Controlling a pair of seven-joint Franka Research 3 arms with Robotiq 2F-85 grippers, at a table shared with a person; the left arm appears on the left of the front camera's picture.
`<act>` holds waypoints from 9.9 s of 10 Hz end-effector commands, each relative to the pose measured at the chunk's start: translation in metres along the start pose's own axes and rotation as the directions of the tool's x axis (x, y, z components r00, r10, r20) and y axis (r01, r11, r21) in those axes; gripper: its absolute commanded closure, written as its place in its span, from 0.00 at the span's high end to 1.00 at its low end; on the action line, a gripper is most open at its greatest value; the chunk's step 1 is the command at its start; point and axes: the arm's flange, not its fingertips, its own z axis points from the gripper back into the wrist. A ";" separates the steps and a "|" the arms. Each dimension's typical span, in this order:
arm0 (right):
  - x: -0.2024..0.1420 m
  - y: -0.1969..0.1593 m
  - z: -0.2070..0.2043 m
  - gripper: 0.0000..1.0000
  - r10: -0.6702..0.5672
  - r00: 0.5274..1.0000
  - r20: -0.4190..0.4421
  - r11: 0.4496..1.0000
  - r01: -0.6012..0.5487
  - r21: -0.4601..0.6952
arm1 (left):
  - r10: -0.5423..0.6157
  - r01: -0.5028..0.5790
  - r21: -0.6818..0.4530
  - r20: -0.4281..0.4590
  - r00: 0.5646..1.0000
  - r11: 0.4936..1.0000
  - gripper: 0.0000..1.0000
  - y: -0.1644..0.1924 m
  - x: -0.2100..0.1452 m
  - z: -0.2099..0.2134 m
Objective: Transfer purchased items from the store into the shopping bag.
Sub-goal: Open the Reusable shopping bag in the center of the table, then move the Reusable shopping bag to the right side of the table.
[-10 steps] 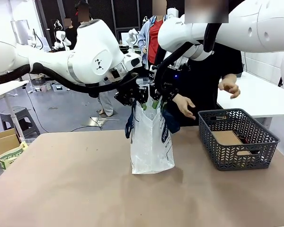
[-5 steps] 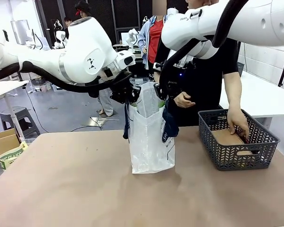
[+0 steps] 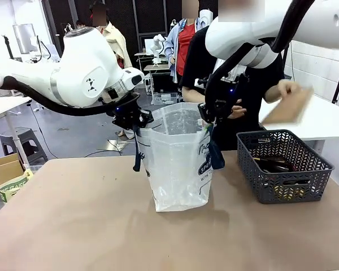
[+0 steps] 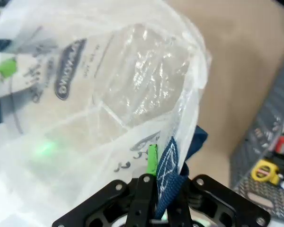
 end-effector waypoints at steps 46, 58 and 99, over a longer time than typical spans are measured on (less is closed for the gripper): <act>-0.010 -0.019 -0.001 0.00 0.265 0.963 -0.042 0.952 -0.268 -0.148 | -0.319 0.316 -0.073 -0.034 0.947 0.946 0.00 0.016 -0.004 0.004; -0.010 -0.019 -0.001 0.00 0.265 0.963 -0.042 0.952 -0.268 -0.148 | -0.319 0.316 -0.073 -0.034 0.947 0.946 0.00 0.016 -0.004 0.004; -0.010 -0.019 -0.001 0.00 0.265 0.963 -0.042 0.952 -0.268 -0.148 | -0.319 0.316 -0.073 -0.034 0.947 0.946 0.00 0.016 -0.004 0.004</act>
